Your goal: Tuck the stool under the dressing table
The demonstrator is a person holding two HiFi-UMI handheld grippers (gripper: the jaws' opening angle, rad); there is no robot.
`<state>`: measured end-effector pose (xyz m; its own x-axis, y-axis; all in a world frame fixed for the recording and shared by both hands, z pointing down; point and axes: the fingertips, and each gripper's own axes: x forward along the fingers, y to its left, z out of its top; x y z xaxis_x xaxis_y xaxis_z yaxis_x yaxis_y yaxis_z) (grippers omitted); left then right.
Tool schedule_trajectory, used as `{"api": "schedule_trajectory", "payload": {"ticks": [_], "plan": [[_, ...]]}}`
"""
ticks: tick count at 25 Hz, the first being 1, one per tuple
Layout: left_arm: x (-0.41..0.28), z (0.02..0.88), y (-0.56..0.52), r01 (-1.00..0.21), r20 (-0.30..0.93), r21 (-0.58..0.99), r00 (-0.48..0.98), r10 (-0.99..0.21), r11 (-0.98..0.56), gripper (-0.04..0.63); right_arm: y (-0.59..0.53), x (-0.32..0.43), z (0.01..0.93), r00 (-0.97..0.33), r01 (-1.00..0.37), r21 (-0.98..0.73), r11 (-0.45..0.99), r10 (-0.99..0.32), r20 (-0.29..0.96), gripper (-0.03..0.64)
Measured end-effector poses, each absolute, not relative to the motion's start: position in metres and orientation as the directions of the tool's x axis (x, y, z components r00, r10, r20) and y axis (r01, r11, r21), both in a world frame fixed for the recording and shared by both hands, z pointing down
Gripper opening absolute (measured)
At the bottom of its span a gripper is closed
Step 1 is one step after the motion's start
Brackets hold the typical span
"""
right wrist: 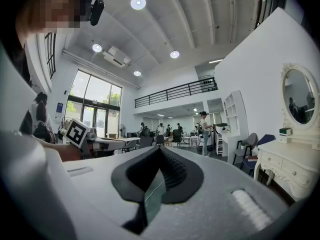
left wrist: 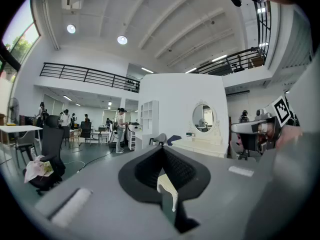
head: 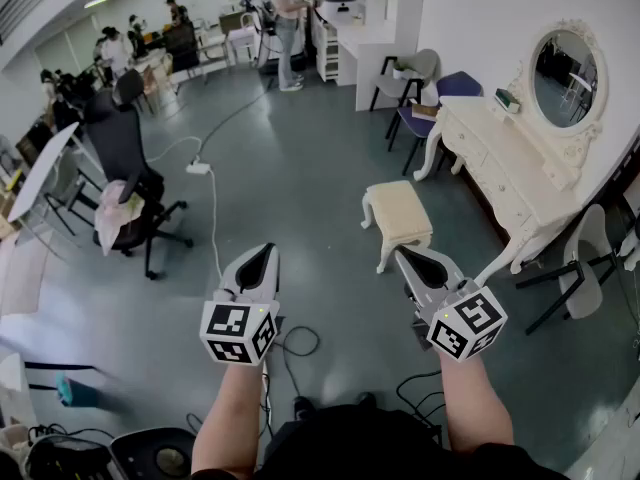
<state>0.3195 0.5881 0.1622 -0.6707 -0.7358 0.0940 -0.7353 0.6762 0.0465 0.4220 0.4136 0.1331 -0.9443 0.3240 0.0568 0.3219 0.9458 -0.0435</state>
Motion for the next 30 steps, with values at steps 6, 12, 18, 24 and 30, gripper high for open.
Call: {"api": "schedule_trajectory", "payload": {"ticks": [6,12,18,24,30], "plan": [[0.316,0.167,0.596,-0.737,0.110,0.036,-0.669,-0.735,0.675,0.018,0.416,0.420,0.137,-0.948,0.311,-0.047,0.949,0.313,0.056,0.002],[0.315,0.174,0.594,-0.743,0.126,0.034,-0.660,-0.741,0.668,0.018,0.411,0.419,0.141,-0.952,0.300,-0.067,0.952,0.303,0.045,0.002],[0.320,0.180,0.585,-0.748,0.149,0.036,-0.652,-0.744,0.663,0.018,0.399,0.428,0.142,-0.955,0.287,-0.077,0.955,0.291,0.048,0.003],[0.338,0.182,0.562,-0.759,0.165,0.032,-0.638,-0.752,0.650,0.018,0.371,0.445,0.144,-0.956,0.288,-0.084,0.954,0.292,0.039,0.003],[0.358,0.183,0.542,-0.751,0.175,0.015,-0.648,-0.741,0.660,0.018,0.345,0.462,0.151,-0.952,0.300,-0.107,0.948,0.305,0.030,0.003]]}}
